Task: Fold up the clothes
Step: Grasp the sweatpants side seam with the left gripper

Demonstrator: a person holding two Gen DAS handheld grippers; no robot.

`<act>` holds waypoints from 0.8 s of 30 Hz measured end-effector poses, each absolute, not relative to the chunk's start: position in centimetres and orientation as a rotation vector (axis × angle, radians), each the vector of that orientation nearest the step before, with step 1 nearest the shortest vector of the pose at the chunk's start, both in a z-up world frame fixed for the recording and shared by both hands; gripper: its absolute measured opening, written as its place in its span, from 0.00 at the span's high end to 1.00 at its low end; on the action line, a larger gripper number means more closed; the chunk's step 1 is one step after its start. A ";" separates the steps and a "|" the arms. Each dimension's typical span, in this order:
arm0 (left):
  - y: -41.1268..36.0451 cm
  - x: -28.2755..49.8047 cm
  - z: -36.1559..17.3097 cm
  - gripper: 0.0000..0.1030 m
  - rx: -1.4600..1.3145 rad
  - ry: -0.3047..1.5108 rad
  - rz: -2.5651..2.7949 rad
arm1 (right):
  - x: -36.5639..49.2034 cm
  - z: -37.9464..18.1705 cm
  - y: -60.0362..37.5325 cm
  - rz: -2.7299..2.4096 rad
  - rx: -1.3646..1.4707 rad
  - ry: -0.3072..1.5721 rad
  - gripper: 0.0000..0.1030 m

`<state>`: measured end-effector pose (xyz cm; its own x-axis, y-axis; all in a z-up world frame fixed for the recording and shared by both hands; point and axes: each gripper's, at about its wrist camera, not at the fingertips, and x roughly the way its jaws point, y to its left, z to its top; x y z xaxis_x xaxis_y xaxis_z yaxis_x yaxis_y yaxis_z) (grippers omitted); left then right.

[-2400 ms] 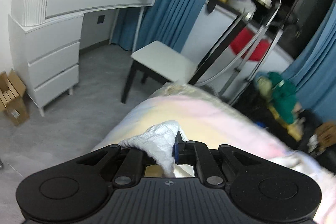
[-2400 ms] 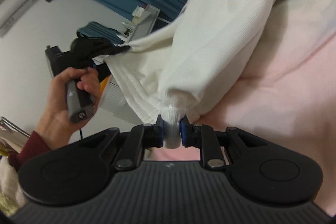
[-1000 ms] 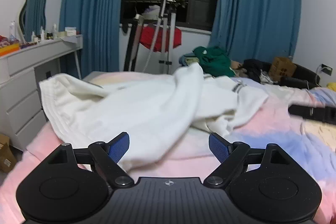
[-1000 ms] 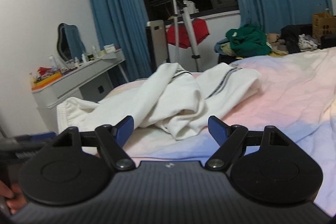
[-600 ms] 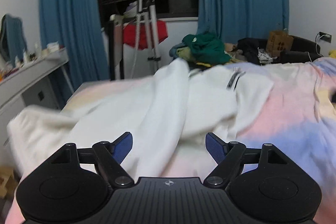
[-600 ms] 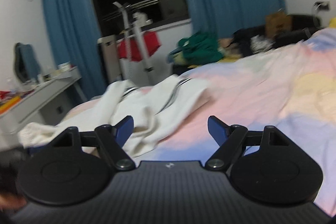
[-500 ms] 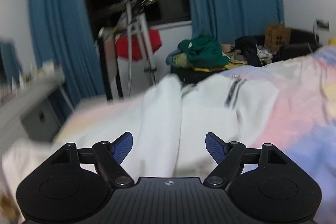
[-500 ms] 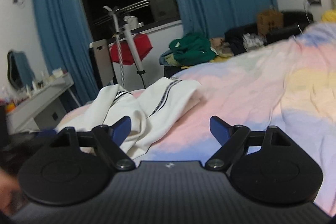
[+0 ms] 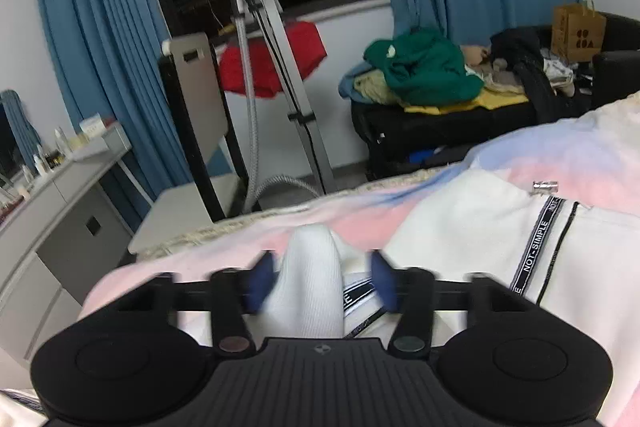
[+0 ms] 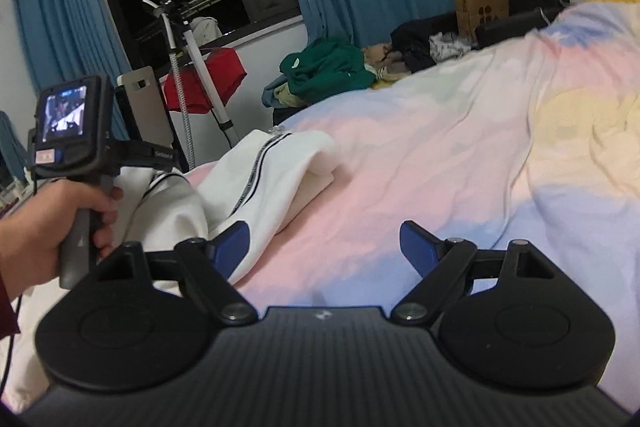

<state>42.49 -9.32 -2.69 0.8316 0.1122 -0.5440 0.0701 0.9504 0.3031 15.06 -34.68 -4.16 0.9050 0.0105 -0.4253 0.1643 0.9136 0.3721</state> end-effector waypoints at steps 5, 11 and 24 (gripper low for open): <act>-9.4 40.8 -2.5 0.90 0.361 0.559 -0.003 | 16.4 -5.5 -35.2 -0.066 0.475 0.489 0.19; -8.1 32.0 0.8 0.93 0.337 0.429 -0.048 | 15.0 -4.6 -35.3 -0.095 0.452 0.467 0.19; -0.5 8.5 -1.6 0.94 0.212 0.490 -0.192 | 11.2 -2.8 -33.0 0.036 0.397 0.449 0.19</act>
<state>8.51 -0.46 -1.60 0.8652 -0.1309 -0.4840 0.2320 0.9603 0.1549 11.23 -32.97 -2.82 0.9017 0.1203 -0.4154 0.0524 0.9231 0.3811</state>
